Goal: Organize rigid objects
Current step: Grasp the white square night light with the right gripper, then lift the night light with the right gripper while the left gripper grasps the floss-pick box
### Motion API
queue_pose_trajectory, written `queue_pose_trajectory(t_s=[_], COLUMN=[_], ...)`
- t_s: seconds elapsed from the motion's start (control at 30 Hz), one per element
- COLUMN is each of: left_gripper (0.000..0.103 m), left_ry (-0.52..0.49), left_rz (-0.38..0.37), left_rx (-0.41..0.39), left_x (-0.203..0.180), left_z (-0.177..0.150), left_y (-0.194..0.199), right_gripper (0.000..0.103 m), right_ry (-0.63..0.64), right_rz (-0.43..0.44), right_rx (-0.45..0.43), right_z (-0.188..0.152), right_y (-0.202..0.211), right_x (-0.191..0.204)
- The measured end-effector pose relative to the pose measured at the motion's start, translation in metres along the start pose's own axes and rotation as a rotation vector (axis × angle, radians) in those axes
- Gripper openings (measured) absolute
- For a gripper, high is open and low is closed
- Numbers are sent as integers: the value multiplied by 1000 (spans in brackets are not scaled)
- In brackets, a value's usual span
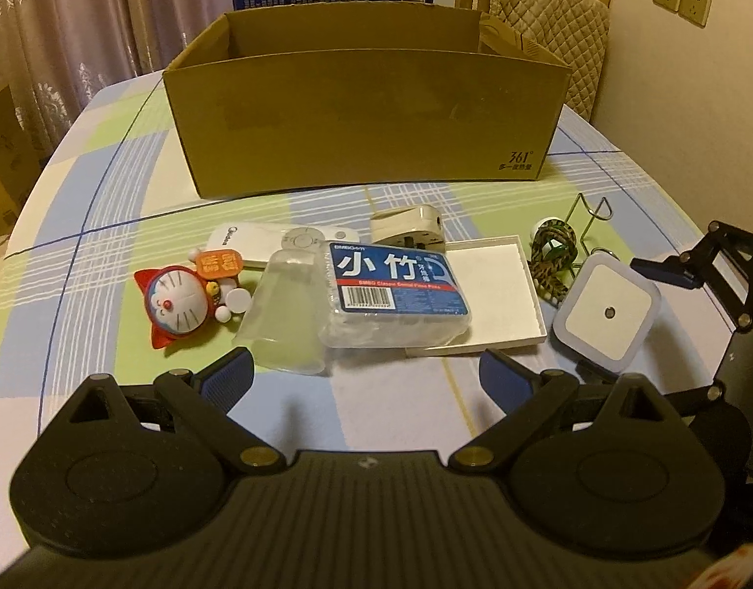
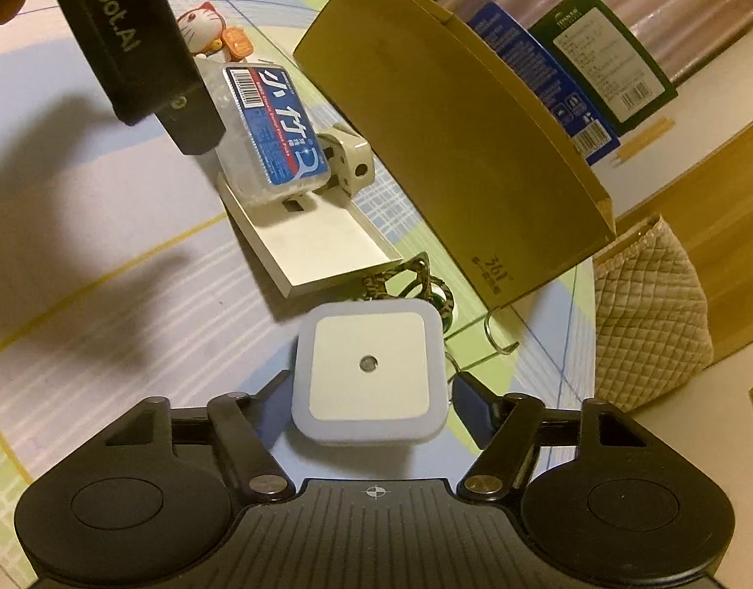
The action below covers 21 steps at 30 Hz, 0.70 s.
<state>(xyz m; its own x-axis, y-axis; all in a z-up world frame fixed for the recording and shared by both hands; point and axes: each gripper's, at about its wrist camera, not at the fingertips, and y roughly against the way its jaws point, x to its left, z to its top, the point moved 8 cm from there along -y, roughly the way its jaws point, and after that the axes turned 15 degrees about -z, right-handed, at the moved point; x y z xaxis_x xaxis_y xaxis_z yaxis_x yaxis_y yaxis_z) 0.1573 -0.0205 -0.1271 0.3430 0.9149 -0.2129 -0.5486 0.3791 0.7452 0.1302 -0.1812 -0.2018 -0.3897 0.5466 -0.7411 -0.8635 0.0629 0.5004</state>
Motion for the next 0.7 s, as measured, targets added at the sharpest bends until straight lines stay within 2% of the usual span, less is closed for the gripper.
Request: queue_pose_trajectory(t_s=[0.17, 0.23, 0.37, 0.47, 0.7], left_gripper=[97, 97, 96, 92, 91], left_ry=[-15, -21, -43, -59, -111], left_rz=[-12, -18, -11, 8, 77], left_rx=[-17, -37, -62, -66, -49], left_x=[-3, -5, -9, -12, -22], left_z=[5, 9, 15, 18, 22], left_y=[-3, -4, -10, -20, -44], right_gripper=[62, 62, 62, 62, 62], right_ry=[-62, -177, -498, -636, -737], right_rz=[10, 40, 124, 143, 121], right_rx=[3, 15, 77, 96, 119], right_z=[0, 0, -5, -9, -18], right_y=[4, 6, 10, 13, 18], right_x=[-5, -16, -48, -65, -81])
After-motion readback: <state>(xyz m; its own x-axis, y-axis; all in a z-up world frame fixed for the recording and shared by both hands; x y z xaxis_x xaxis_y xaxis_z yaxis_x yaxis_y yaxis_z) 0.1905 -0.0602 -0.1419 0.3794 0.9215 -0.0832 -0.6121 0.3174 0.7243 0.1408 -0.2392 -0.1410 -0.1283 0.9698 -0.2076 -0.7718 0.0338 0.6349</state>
